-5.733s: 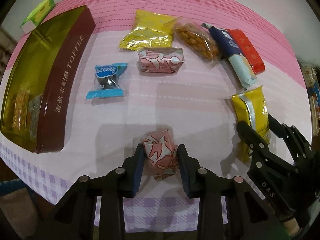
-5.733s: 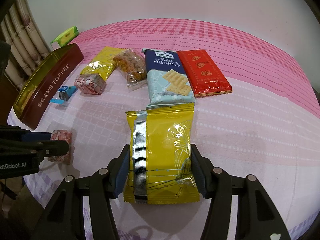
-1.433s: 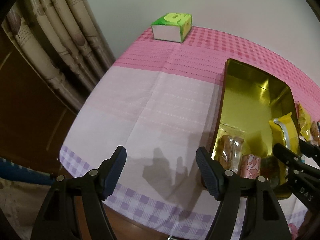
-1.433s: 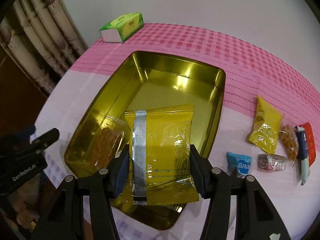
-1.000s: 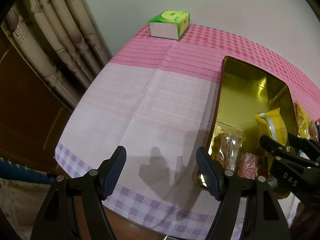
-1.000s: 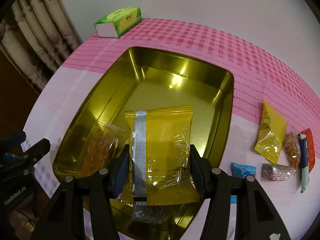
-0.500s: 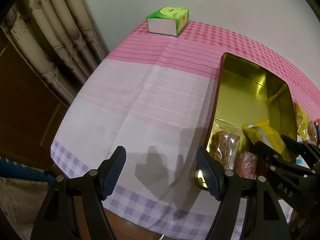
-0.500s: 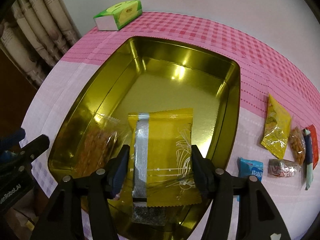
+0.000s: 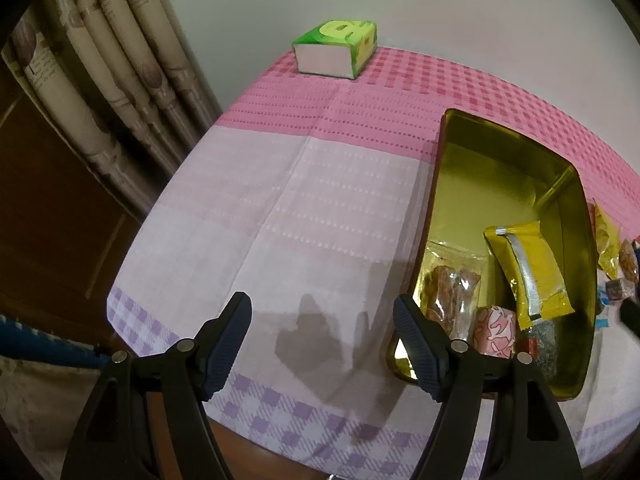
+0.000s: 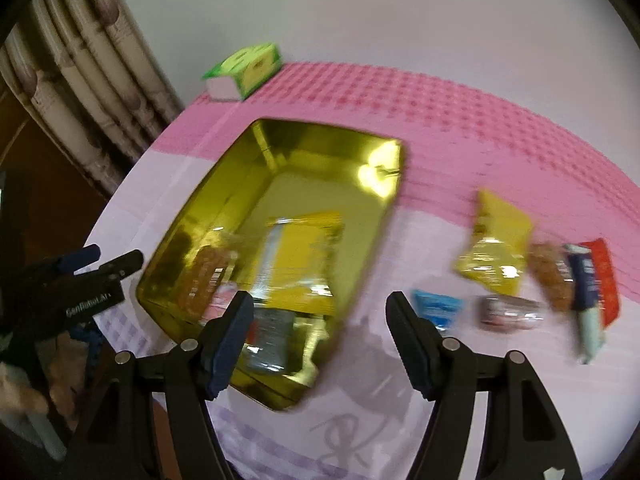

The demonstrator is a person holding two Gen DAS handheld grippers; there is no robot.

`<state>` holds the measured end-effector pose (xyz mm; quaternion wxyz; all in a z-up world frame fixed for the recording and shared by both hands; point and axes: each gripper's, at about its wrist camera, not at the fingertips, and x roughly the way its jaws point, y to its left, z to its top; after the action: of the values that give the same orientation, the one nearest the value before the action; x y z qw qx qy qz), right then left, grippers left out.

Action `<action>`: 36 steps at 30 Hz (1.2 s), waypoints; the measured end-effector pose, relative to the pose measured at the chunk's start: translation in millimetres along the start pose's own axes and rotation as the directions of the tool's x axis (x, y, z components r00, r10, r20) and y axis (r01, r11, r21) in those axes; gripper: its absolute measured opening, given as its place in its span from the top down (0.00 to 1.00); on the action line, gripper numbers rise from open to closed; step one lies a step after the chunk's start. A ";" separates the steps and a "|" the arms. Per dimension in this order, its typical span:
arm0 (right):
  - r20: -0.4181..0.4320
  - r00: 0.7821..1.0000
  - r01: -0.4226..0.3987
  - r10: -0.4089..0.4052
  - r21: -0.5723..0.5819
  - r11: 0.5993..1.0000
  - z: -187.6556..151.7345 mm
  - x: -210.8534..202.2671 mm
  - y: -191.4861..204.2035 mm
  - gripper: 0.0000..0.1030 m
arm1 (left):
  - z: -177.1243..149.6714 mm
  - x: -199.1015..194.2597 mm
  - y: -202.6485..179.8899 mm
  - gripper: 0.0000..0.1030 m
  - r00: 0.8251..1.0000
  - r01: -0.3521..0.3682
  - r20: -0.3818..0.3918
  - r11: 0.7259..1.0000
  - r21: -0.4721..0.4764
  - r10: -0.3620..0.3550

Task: Organize snacks
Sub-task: 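Grasp the red gold-lettered packet with the right tool while the left tool grasps the blue cracker pack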

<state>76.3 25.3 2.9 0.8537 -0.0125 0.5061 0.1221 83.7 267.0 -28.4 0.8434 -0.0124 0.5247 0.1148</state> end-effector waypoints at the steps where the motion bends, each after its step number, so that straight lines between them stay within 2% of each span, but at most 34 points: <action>1: 0.007 1.000 0.018 -0.018 0.005 1.000 -0.7 -4.1 -10.6 0.36 | -0.3 -1.6 -1.2 0.28 1.000 0.001 0.007 1.000 0.002 -0.001; 6: 0.021 0.993 0.113 -0.115 0.067 0.991 -7.8 -20.2 -88.0 0.36 | -1.5 -11.8 -8.2 0.28 0.999 0.016 0.032 1.000 0.003 -0.016; 12: 0.006 0.973 0.229 -0.232 0.132 0.964 -20.4 -30.1 -186.0 0.36 | -5.2 -31.2 -30.2 0.28 0.996 0.008 0.088 0.999 0.054 -0.012; 15: -0.007 0.968 0.251 -0.252 0.140 0.958 -24.2 -25.6 -218.8 0.36 | -9.9 -37.8 -44.1 0.28 0.996 0.037 0.082 0.995 0.089 -0.044; 19: -0.034 0.965 0.264 -0.262 0.133 0.955 -29.2 -13.9 -259.3 0.36 | -15.7 -50.0 -75.4 0.28 0.994 0.044 0.095 0.982 0.181 -0.062; 25: -0.064 0.972 0.231 -0.225 0.110 0.967 -27.2 4.5 -286.4 0.37 | -14.4 -56.6 -126.1 0.26 0.987 0.120 0.071 0.958 0.261 -0.143; 30: -0.076 0.977 0.203 -0.198 0.074 0.976 -23.7 18.9 -291.5 0.37 | -18.1 -56.9 -172.8 0.26 0.986 0.143 0.039 0.936 0.322 -0.164; 36: -0.066 0.984 0.168 -0.163 0.079 0.983 -20.6 30.1 -304.8 0.38 | -21.2 -58.0 -222.1 0.26 0.973 0.228 -0.037 0.914 0.335 -0.229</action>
<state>139.7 -267.5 -64.4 0.8453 -0.0223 0.5330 0.0287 86.4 37.3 -8.5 0.8415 0.0708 0.5302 -0.0760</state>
